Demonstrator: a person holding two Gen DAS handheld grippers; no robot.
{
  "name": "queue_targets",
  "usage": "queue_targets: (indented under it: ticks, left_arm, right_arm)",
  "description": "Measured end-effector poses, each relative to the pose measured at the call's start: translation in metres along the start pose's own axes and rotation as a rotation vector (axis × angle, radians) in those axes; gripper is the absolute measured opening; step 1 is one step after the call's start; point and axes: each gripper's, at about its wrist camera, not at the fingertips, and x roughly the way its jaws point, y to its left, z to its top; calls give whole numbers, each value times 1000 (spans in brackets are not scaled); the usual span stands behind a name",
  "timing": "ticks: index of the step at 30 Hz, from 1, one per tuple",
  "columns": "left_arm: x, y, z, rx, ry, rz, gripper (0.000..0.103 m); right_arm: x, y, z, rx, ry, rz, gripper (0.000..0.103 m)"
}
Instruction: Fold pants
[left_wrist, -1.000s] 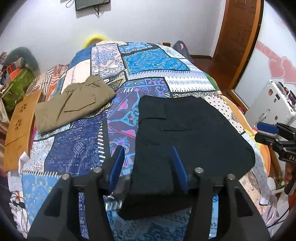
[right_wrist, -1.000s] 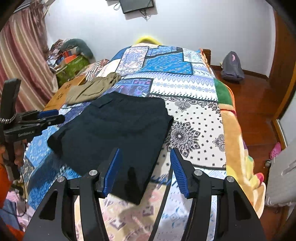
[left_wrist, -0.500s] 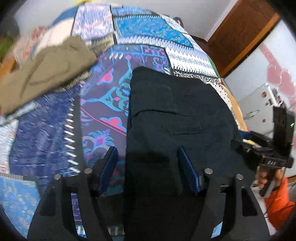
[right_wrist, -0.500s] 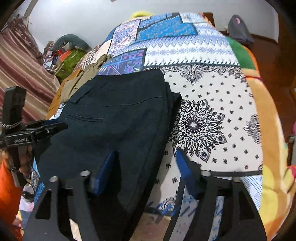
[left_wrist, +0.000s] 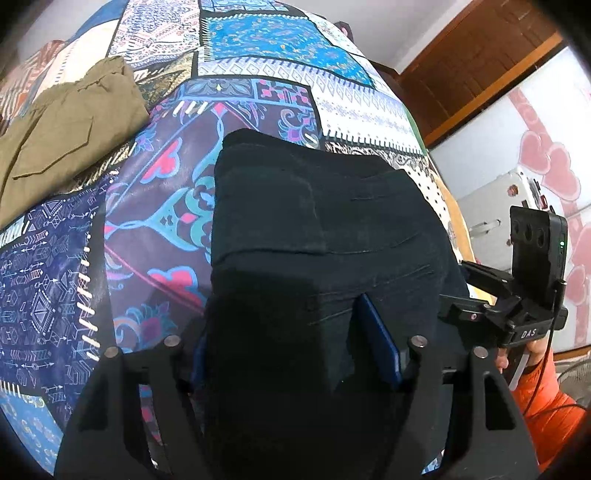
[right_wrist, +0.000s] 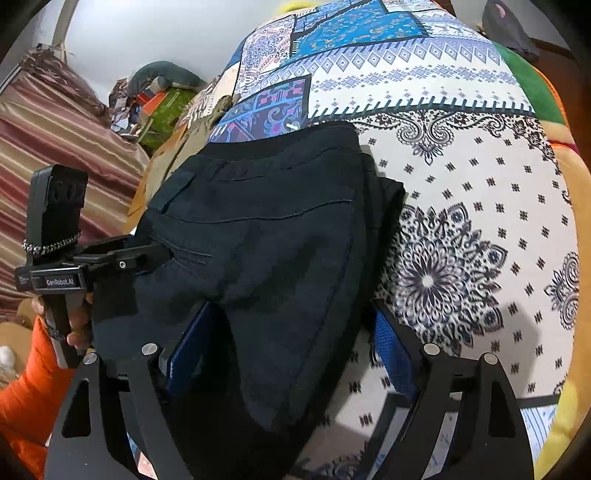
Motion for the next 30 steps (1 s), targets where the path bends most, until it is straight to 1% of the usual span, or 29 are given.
queue_targets:
  ticks: [2,4,6,7,8,9,10,11,13,15,19,25,30]
  left_arm:
    - [-3,-2,-1,17,-26,23,61]
    - [-8,-7,-1,43,-51,46,52]
    - [-14,-10,-3,66,-75,65,46]
    - [-18,-11,-3,73,-88,71,40]
    - [-22,-11,-5,77,-100,77,39]
    - [-27,-11,-5,78,-110,72,36]
    - [-33,-12,-4,78,-125,62,32]
    - [-38,-12,-5,76,-133,55,31]
    - [-49,-15,-5,80,-157,43,27]
    - [-60,-20,-6,96,-187,52,26]
    - [-84,-24,-10,113,-253,77,25]
    - [-125,-9,-12,97,-342,89,25]
    - [-161,13,-5,88,-417,124,25]
  right_arm:
    - [-2,4,0,-7,-12,4,64]
    - [-5,11,2,-29,-31,-11,58]
    - [-8,19,3,-52,-49,-37,52]
    - [-9,20,5,-55,-57,-41,47]
    - [-12,22,7,-50,-69,-34,42]
    - [-15,24,7,-44,-79,-29,40]
    - [-17,23,9,-41,-87,-26,33]
    - [-20,23,11,-37,-98,-24,28]
    - [-26,28,14,-29,-118,-12,23]
    - [-31,33,17,-38,-135,-6,22]
    - [-35,59,22,-103,-173,-25,21]
    - [-38,96,44,-172,-226,-23,21]
    - [-30,128,72,-235,-262,-15,21]
